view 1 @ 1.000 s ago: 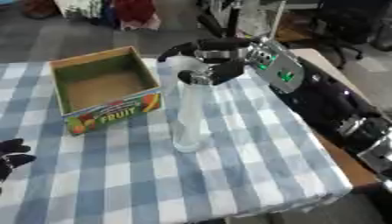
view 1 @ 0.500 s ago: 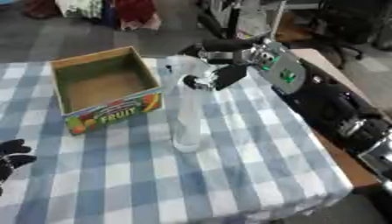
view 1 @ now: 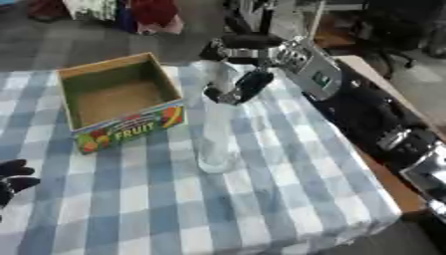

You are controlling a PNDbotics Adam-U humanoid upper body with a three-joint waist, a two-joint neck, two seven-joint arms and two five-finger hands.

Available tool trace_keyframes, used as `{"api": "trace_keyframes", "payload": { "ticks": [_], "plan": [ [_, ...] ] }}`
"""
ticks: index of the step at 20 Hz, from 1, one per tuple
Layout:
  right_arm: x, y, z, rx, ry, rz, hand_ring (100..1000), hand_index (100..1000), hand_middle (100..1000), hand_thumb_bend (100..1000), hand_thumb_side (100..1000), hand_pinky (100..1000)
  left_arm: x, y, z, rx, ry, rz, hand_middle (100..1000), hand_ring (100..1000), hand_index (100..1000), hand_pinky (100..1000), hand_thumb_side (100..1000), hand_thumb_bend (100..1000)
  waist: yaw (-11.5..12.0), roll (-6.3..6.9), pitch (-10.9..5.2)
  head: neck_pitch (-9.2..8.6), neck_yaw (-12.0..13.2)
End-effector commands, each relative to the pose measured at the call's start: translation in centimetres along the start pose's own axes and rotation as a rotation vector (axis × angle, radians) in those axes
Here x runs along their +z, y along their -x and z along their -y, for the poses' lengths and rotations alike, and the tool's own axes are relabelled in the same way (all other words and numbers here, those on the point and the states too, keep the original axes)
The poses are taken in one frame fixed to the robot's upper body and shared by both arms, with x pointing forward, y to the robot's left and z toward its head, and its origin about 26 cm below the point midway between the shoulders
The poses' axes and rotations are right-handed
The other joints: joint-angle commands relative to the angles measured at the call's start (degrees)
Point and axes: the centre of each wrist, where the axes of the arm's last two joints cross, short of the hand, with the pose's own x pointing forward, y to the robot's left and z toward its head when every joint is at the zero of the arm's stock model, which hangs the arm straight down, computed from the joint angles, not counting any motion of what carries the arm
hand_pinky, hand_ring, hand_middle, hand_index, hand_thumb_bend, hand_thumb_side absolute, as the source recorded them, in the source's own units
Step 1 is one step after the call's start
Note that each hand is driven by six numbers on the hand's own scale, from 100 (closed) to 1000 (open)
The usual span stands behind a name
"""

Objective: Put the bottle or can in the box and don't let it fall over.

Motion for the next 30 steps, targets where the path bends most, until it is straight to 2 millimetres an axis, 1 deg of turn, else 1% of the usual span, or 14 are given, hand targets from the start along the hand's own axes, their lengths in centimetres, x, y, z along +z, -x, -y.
{"api": "trace_keyframes", "payload": {
  "ticks": [1,2,4,6,7,9,13,15,18,19,20,24,26,30],
  "plan": [
    [-0.3,-0.6,2.1,0.261,-0.283,0.244,395,377,331,100,128,379,-0.3,-0.7,-0.4,-0.02,0.012,0.023,611,615,748,804,1000,191,0.13,0.16,-0.68,-0.21,-0.37],
    [-0.4,-0.7,2.3,0.266,-0.284,0.244,357,332,294,100,120,341,-0.3,-0.7,-0.4,-0.019,0.012,0.023,611,615,748,804,1000,191,0.17,0.12,-0.68,-0.2,-0.44],
    [-0.6,-0.7,2.6,0.275,-0.294,0.238,341,280,251,100,106,325,-0.4,-0.8,-0.4,-0.019,0.014,0.023,611,615,748,804,1000,191,0.24,0.06,-0.69,-0.21,-0.53],
    [-0.7,-0.6,2.7,0.286,-0.314,0.222,340,258,242,100,115,326,-0.4,-0.8,-0.3,-0.019,0.016,0.024,611,615,748,804,1000,191,0.31,0.01,-0.69,-0.22,-0.53],
    [-0.7,-0.5,2.6,0.29,-0.324,0.215,340,251,239,100,100,326,-0.4,-0.8,-0.3,-0.019,0.016,0.024,611,615,748,804,1000,191,0.32,0.0,-0.69,-0.23,-0.51],
    [-0.8,-0.4,2.6,0.302,-0.342,0.2,331,236,230,100,116,318,-0.4,-0.8,-0.3,-0.019,0.017,0.023,611,615,748,804,1000,191,0.35,-0.01,-0.67,-0.23,-0.45],
    [-0.8,-0.6,3.4,0.338,-0.358,0.175,299,213,206,100,119,290,-0.4,-0.7,-0.3,-0.018,0.019,0.023,611,615,748,804,1000,191,0.34,0.02,-0.68,-0.23,-0.64],
    [-0.6,-0.7,4.2,0.356,-0.354,0.162,295,208,201,100,117,285,-0.4,-0.7,-0.3,-0.018,0.02,0.022,611,615,748,804,1000,191,0.29,0.02,-0.68,-0.28,-0.79],
    [0.0,-0.8,6.0,0.381,-0.326,0.141,290,206,198,100,110,279,-0.3,-0.7,-0.3,-0.018,0.021,0.022,612,616,748,805,1000,191,0.27,0.01,-0.71,-0.34,-1.11],
    [0.1,-0.7,6.6,0.384,-0.313,0.136,289,206,199,100,162,278,-0.3,-0.7,-0.3,-0.018,0.022,0.022,612,616,748,805,1000,191,0.28,0.0,-0.71,-0.37,-1.21],
    [0.3,-0.7,7.1,0.386,-0.299,0.131,288,206,197,100,105,277,-0.4,-0.7,-0.3,-0.018,0.023,0.023,612,616,748,805,1000,191,0.32,0.0,-0.71,-0.43,-1.3],
    [0.6,-0.6,8.5,0.389,-0.264,0.114,286,207,196,100,100,274,-0.4,-0.8,-0.2,-0.017,0.025,0.025,612,616,747,805,1000,192,0.46,0.01,-0.67,-0.61,-1.56],
    [1.0,-0.3,10.2,0.393,-0.217,0.085,285,207,196,100,100,274,-0.6,-0.9,-0.1,-0.014,0.031,0.03,612,616,747,805,1000,193,0.94,-0.05,-0.54,-0.92,-2.23],
    [1.2,0.5,11.6,0.373,-0.175,0.025,279,205,192,100,100,266,-1.2,-1.3,0.3,-0.005,0.053,0.049,612,616,747,805,1000,195,2.45,-0.03,-0.08,-2.12,-3.33]
  ]
}}
